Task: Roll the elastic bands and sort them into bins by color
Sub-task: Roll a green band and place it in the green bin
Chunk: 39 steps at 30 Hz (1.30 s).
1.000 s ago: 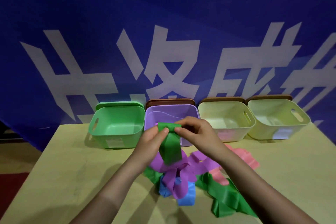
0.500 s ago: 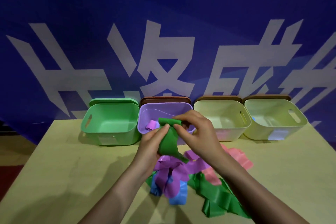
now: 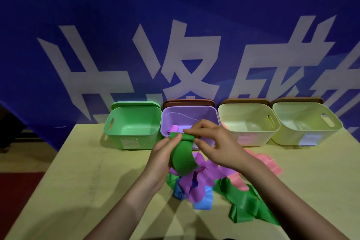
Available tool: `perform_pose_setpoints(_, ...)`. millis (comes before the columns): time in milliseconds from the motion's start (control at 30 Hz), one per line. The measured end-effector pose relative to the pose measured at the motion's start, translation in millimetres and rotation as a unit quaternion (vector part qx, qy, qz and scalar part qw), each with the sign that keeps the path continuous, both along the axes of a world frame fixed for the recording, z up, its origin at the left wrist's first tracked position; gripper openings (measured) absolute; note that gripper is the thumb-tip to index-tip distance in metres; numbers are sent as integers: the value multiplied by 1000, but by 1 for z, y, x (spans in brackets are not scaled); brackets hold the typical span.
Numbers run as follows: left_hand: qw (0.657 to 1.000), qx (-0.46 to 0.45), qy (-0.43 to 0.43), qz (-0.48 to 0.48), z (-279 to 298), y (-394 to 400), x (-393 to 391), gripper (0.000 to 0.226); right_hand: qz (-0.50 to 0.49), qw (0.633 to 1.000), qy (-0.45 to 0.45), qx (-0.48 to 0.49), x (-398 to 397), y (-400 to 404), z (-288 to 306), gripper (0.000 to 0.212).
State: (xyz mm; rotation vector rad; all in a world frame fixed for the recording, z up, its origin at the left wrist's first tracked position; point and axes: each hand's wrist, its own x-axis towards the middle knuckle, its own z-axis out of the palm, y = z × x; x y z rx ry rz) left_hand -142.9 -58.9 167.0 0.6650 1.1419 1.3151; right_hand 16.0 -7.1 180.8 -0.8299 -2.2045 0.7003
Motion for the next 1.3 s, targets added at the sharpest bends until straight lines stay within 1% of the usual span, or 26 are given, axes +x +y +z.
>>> perform_pose_setpoints(133, 996, 43, 73, -6, 1, -11, -11, 17, -26, 989, 40, -137, -13, -13, -7, 29)
perform_pose_setpoints(200, 991, 70, 115, -19, 1, -16, -14, 17, -43, 982, 63, -174, -21, -19, -13, 26)
perform_pose_setpoints(300, 980, 105, 165, -20, 1, -23, -18, 19, -59, 979, 96, -170, -31, -25, -18, 21)
perform_pose_setpoints(400, 966, 156, 204, -7, -1, -26, -20, 12, -91, 980, 122, -127, -39, -31, -18, 23)
perform_pose_setpoints(467, 968, 159, 193, 0, -1, -25, -21, 12, -105, 983, 127, -84, -42, -33, -17, 18)
perform_pose_setpoints(500, 973, 144, 178, -1, 0, -25, -21, 11, -109, 983, 131, -73, -42, -32, -17, 16)
perform_pose_setpoints(567, 991, 81, 102, -12, 2, -24, -20, 12, -119, 980, 142, -74, -42, -28, -18, 9)
perform_pose_setpoints(600, 997, 47, 48, -27, 3, -24, -18, 16, -122, 976, 153, -91, -42, -26, -19, 6)
perform_pose_setpoints(633, 999, 23, 9, -41, 3, -23, -17, 26, -123, 971, 169, -118, -42, -24, -20, 6)
perform_pose_setpoints(700, 996, -5, -36, -81, 4, -20, -16, 42, -121, 957, 200, -171, -40, -19, -20, 8)
perform_pose_setpoints(733, 993, -13, -54, -104, 5, -19, -15, 43, -116, 953, 209, -186, -37, -17, -19, 8)
perform_pose_setpoints(800, 986, -23, -65, -151, 7, -17, -13, 32, -104, 952, 211, -196, -30, -11, -18, 17)
perform_pose_setpoints(867, 980, -24, -45, -191, 10, -15, -10, 24, -105, 952, 210, -197, -22, -5, -16, 23)
perform_pose_setpoints(933, 980, -27, -26, -194, 8, -11, -6, 26, -111, 949, 218, -199, -15, 2, -14, 16)
perform_pose_setpoints(1000, 985, -30, 2, -169, 4, -5, -1, 25, -122, 951, 208, -192, -8, 10, -12, 10)
perform_pose_setpoints(1067, 989, -25, 39, -138, 2, -2, 5, 20, -135, 957, 188, -175, -2, 17, -11, 12)
perform_pose_setpoints(1200, 986, 17, 138, -87, 10, 6, 19, 12, -160, 979, 113, -55, 7, 26, -6, 13)
perform_pose_setpoints(1300, 981, 40, 181, -63, 11, 12, 30, 7, -175, 981, 86, 3, 12, 25, -8, 16)
